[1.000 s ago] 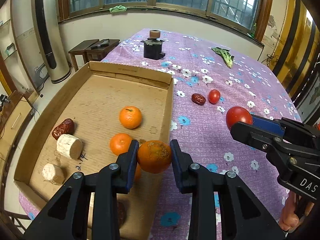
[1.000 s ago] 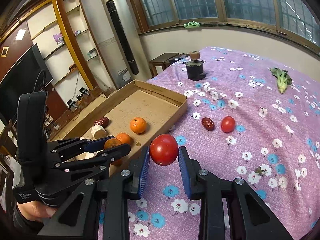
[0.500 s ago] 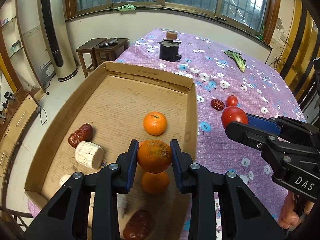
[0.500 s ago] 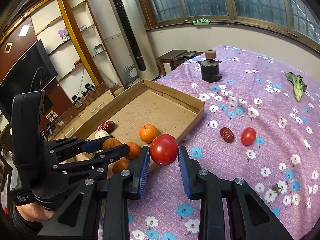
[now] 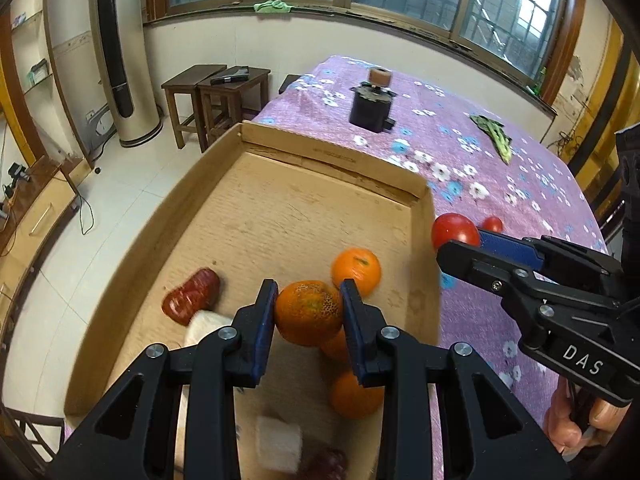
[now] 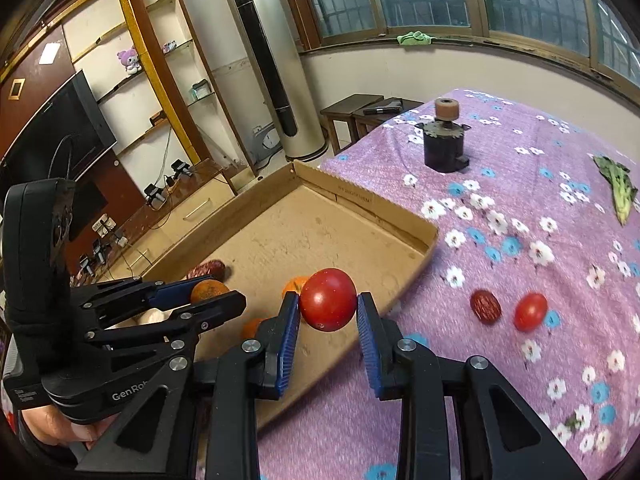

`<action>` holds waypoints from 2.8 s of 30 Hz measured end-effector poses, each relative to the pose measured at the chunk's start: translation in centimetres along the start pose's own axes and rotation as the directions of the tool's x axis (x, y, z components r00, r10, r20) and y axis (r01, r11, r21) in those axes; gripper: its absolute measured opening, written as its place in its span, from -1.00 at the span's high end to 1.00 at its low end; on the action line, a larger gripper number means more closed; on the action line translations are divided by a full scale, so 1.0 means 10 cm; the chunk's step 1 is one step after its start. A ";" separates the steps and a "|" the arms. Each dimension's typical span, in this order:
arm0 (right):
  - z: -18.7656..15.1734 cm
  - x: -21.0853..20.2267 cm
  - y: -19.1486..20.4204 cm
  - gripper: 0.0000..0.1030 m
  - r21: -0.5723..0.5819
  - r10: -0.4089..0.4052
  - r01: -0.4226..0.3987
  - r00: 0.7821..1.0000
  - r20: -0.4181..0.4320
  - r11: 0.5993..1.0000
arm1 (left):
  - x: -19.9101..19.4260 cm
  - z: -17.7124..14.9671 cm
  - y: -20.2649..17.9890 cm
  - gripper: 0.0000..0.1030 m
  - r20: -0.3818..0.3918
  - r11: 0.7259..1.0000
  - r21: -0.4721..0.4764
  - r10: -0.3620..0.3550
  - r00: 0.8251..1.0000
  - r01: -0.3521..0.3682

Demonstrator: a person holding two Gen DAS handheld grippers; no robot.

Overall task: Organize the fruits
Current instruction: 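Carry the tomato and tangerine over the cardboard tray with both grippers, then open both grippers to drop the tomato and tangerine into the tray, then move both grippers back to the last tomato and date on the cloth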

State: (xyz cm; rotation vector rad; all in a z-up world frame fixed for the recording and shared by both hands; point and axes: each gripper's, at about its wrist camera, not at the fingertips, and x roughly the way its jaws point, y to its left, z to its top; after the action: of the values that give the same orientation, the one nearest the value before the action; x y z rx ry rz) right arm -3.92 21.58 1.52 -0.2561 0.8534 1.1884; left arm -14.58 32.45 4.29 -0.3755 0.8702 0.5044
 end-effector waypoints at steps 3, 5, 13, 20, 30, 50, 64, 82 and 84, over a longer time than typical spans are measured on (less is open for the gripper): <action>0.12 0.14 0.01 0.43 -0.005 0.002 -0.002 1.000 -0.008 1.000 | 0.08 0.10 0.08 0.43 -0.009 1.000 -0.015 0.006 1.000 -0.006; 0.19 0.25 0.00 0.43 -0.013 -0.015 0.015 1.000 -0.018 1.000 | 0.16 0.18 0.10 0.43 -0.020 1.000 -0.011 0.020 1.000 -0.020; 0.37 0.78 -0.12 0.43 -0.019 -0.069 0.068 0.993 -0.096 0.998 | 0.52 0.30 0.11 0.43 -0.095 0.998 0.017 0.068 0.993 -0.067; 0.33 1.01 -0.09 0.40 -0.075 -0.098 0.088 0.986 -0.135 0.993 | 0.61 0.27 0.05 0.43 -0.117 0.994 0.055 0.104 0.988 -0.098; 0.28 0.83 -0.14 0.25 -0.044 -0.077 0.073 0.991 -0.111 0.996 | 0.47 0.19 0.05 0.39 -0.110 0.994 0.026 0.111 0.988 -0.109; -0.47 -0.46 -0.34 0.04 0.104 -0.023 0.021 1.000 0.020 0.994 | -0.24 -0.11 -0.23 0.07 0.035 0.998 -0.010 0.060 0.998 -0.059; -0.85 -0.79 -0.68 0.04 0.193 -0.081 0.076 0.997 0.018 0.978 | -0.39 -0.26 -0.64 -0.09 0.035 0.998 0.056 0.008 0.999 -0.010; -0.95 -0.93 -0.87 0.02 0.213 -0.121 0.114 0.992 0.020 0.970 | -0.38 -0.31 -0.90 -0.09 0.013 0.995 0.092 -0.029 0.999 0.027; -0.94 -0.91 -0.90 0.02 0.214 -0.126 0.119 0.992 0.017 0.970 | -0.37 -0.31 -0.93 -0.09 0.009 0.995 0.097 -0.035 0.999 0.034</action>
State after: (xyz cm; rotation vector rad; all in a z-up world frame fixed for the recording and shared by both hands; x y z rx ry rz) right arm -1.17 6.07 -0.65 -0.1143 0.9173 0.9751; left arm -13.31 22.23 6.38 -0.2985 0.8733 0.4302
